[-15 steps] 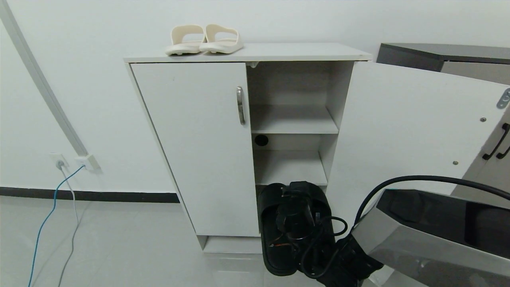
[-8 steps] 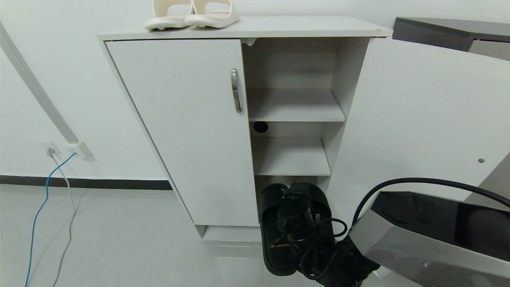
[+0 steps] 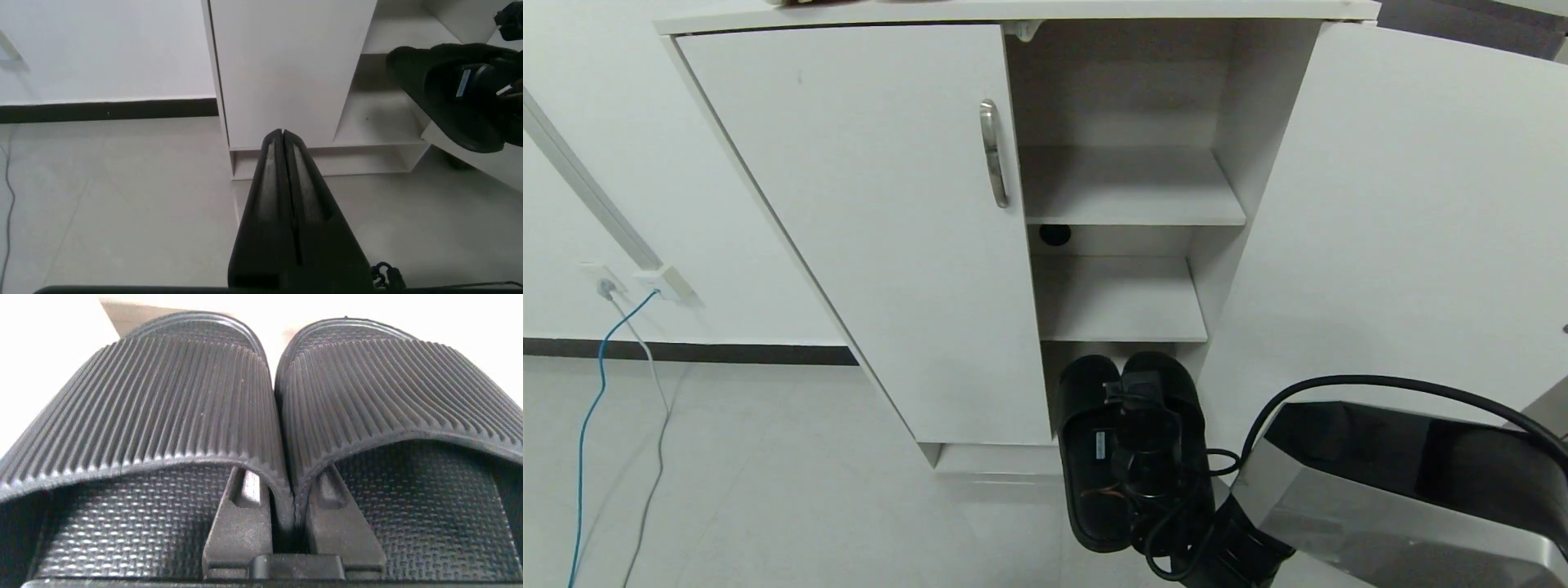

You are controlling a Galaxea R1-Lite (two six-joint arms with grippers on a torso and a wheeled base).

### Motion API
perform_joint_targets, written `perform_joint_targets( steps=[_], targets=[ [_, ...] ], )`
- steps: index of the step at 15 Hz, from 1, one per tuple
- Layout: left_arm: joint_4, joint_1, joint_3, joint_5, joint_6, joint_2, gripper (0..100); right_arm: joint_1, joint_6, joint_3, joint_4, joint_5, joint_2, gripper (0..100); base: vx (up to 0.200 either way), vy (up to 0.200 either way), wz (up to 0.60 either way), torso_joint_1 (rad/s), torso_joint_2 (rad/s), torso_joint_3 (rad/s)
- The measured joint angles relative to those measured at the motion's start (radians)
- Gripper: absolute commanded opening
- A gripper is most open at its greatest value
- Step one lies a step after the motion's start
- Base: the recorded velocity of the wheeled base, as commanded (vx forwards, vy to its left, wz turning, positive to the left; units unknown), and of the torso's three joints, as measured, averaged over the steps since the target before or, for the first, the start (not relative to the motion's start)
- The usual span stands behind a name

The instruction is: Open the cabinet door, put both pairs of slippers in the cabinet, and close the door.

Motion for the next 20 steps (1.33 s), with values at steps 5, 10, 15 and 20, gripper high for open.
perform_joint_targets(
  steps=[5,10,15,20],
  targets=[
    [0.0,-0.001,0.0,0.0,0.0,0.0,0,-0.006,-0.05,0.01,-0.098,0.0,0.016,0,0.0,0.0,0.0,0.0,0.0,0.0],
    [0.0,0.0,0.0,0.0,-0.001,0.0,0,-0.006,-0.073,0.015,-0.131,-0.001,0.029,0,0.12,0.0,0.0,0.0,0.0,0.0],
    [0.0,-0.001,0.0,0.0,-0.001,0.0,0,-0.008,-0.086,0.015,-0.148,0.0,0.032,0,0.2,0.0,0.0,0.0,0.0,0.002],
    [0.0,-0.001,0.0,0.002,-0.01,0.0,0,-0.008,-0.086,0.015,-0.15,0.005,0.032,0,0.12,0.0,0.0,0.001,0.0,0.001]
  ],
)
